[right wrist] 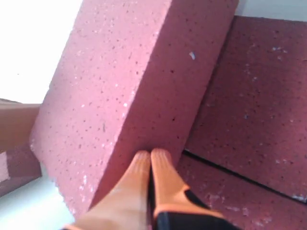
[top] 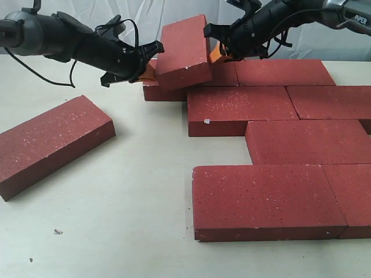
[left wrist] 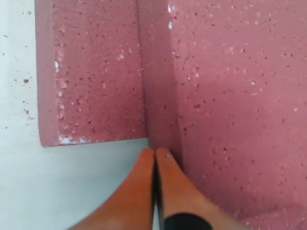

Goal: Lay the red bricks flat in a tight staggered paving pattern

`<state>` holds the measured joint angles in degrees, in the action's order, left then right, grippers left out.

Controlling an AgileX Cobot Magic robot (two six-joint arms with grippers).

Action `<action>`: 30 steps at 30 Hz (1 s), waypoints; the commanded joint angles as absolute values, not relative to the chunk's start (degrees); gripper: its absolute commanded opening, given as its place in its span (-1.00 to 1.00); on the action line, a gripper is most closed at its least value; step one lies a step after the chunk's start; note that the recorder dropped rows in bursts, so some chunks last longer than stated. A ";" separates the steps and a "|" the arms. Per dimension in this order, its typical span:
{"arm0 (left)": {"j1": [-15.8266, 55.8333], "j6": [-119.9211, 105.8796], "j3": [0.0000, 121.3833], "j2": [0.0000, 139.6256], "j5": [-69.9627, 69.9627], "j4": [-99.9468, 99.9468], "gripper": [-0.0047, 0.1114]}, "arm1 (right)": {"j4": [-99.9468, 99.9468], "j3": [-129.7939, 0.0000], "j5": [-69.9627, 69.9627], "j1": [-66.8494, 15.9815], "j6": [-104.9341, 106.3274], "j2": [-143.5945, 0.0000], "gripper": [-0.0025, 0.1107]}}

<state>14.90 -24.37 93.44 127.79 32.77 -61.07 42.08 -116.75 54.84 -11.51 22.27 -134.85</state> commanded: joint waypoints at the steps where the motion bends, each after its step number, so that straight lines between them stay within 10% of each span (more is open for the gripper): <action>1: 15.57 -24.56 93.78 124.40 38.40 -57.79 -0.92 | 42.71 -116.91 60.83 -14.16 23.65 -132.49 -0.97; 30: 15.57 -27.14 63.74 101.40 38.75 -41.13 -0.92 | 35.01 -74.03 43.49 -30.03 24.75 -107.15 -0.97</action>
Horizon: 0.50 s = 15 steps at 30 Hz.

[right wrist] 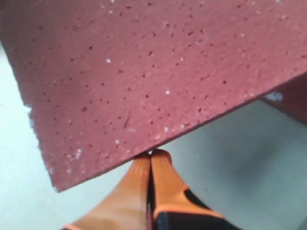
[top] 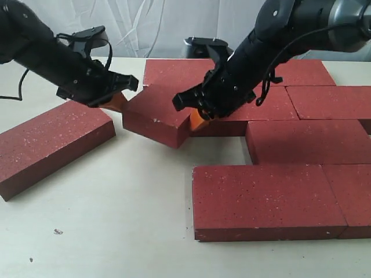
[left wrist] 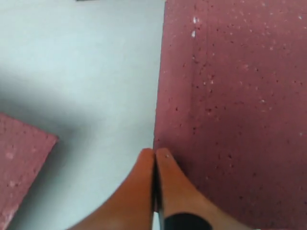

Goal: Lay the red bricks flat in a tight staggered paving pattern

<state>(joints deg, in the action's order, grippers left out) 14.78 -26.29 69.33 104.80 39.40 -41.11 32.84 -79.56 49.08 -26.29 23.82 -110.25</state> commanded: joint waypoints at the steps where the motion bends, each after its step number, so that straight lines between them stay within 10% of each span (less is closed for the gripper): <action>1: 15.57 -27.14 60.72 100.08 37.28 -39.82 -0.92 | 35.02 -71.95 42.31 -31.98 24.90 -106.22 -0.97; 15: 7.27 -13.44 50.70 89.13 31.38 -18.60 -0.92 | 36.48 -62.44 26.58 -52.04 24.90 -103.24 -0.97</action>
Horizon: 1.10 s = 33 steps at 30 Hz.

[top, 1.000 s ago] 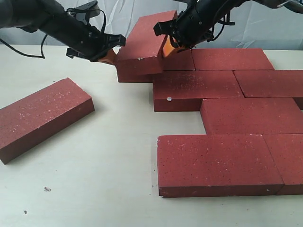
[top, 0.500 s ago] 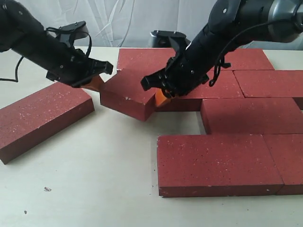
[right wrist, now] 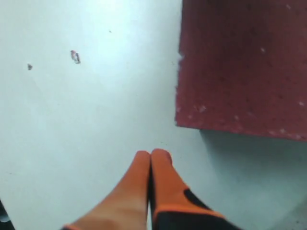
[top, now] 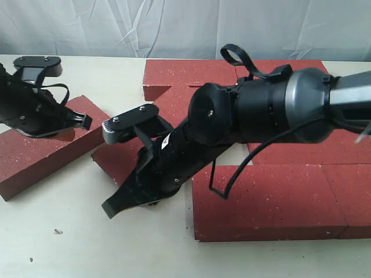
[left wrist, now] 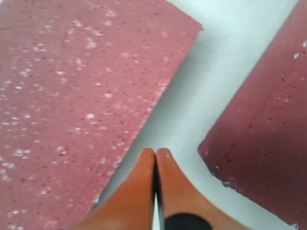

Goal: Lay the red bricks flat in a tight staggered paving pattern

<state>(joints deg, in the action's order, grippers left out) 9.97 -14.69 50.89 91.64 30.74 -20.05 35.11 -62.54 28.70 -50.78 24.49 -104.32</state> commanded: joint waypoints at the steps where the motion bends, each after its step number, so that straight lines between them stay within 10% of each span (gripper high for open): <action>1: 6.73 -13.68 50.70 88.44 31.51 -18.60 -0.92 | 36.76 -62.44 26.48 -52.04 24.90 -103.02 -0.97; 33: 6.33 -14.06 40.04 80.54 29.57 -22.44 -0.92 | 34.51 -62.44 18.11 -19.30 24.80 -97.76 -0.97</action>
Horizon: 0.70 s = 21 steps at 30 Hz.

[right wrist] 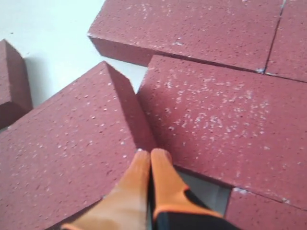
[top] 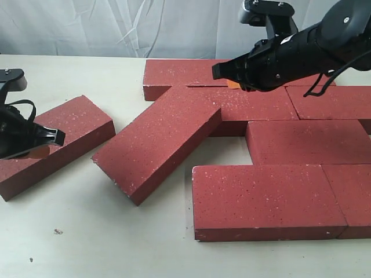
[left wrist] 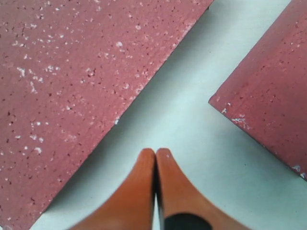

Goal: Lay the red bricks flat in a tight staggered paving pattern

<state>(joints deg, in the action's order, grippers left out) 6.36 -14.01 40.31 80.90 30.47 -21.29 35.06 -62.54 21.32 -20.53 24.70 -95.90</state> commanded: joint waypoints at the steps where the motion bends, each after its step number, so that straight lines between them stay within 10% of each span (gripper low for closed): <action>1: 6.33 -14.06 40.04 80.54 29.46 -22.44 -0.92 | 34.57 -62.44 17.14 -19.30 24.80 -98.43 -0.97; 21: 6.33 -14.06 40.04 80.54 27.73 -22.69 -0.92 | 37.97 -62.56 30.97 -26.72 34.96 -106.89 -0.97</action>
<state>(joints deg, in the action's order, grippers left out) 6.36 -14.01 40.31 80.90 28.24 -22.25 37.83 -62.54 27.39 -24.96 31.45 -107.63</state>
